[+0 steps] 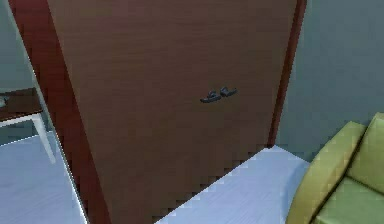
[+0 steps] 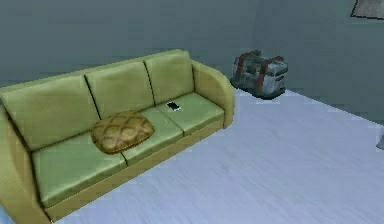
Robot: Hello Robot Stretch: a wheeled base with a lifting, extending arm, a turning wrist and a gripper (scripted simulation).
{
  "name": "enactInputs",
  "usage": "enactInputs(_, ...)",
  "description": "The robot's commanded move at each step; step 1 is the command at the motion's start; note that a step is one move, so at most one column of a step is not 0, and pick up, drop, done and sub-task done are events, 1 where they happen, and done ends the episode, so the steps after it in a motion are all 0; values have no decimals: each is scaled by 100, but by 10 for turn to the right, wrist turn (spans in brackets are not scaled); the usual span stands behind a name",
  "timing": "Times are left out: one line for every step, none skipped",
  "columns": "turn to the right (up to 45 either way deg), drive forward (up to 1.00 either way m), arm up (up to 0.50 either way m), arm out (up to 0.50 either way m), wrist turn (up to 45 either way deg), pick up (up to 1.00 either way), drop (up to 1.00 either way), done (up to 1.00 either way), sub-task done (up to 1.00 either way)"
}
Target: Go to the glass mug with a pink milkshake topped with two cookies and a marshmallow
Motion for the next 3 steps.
enactInputs(30,0,0,0,0,0,0,0,0)
enactInputs(0,20,0,0,0,0,0,0,0)
enactInputs(-450,0,0,0,0,0,0,0,0)
